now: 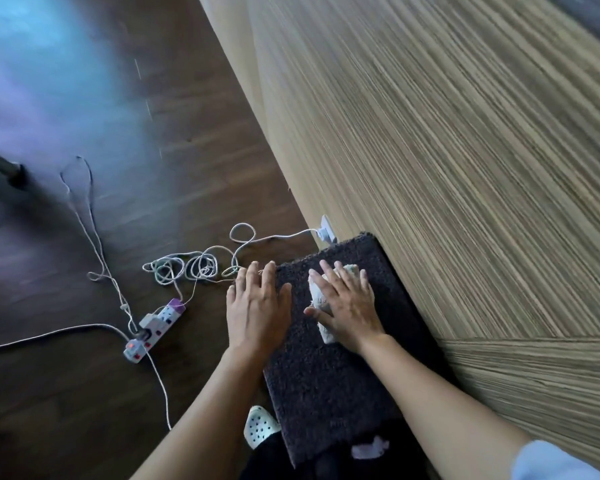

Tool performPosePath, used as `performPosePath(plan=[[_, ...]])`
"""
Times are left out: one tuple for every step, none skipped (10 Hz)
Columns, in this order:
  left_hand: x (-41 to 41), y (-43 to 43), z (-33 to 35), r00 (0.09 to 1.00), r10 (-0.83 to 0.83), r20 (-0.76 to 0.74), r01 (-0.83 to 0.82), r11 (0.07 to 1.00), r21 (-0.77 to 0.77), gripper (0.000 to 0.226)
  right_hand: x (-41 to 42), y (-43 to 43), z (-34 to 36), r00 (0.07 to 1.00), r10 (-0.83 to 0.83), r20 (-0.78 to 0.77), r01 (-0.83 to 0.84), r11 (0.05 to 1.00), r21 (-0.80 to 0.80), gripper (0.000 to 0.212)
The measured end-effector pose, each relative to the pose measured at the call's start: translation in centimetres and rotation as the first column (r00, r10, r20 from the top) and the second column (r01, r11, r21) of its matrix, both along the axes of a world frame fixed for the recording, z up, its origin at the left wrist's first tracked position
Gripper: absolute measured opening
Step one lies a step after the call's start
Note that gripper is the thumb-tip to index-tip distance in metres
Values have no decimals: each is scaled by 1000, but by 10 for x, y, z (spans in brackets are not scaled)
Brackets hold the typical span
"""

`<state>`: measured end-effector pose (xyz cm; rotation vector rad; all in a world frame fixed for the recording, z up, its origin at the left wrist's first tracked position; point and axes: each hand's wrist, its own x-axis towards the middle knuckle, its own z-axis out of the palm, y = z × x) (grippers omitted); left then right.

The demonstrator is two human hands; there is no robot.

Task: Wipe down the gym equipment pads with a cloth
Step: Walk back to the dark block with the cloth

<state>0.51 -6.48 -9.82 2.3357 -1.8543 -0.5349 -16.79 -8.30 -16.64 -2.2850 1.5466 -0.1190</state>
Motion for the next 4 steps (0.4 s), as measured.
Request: performPosePath(plan=[[1, 1, 13, 1000, -1, -8, 1, 1000, 8, 51, -9, 1, 17, 997, -42, 69, 42, 999, 0, 74], [9, 2, 30, 999, -1, -34, 1, 1000, 10, 47, -25, 7, 41, 985, -88, 147, 101, 991, -83, 62], [22, 26, 49, 1000, -4, 11, 3, 996, 93, 41, -49, 35, 64, 952, -145, 270, 194, 967, -163, 50], [48, 51, 59, 995, 100, 0, -97, 959, 267, 41, -71, 74, 72, 919, -208, 334, 285, 938, -200, 61]])
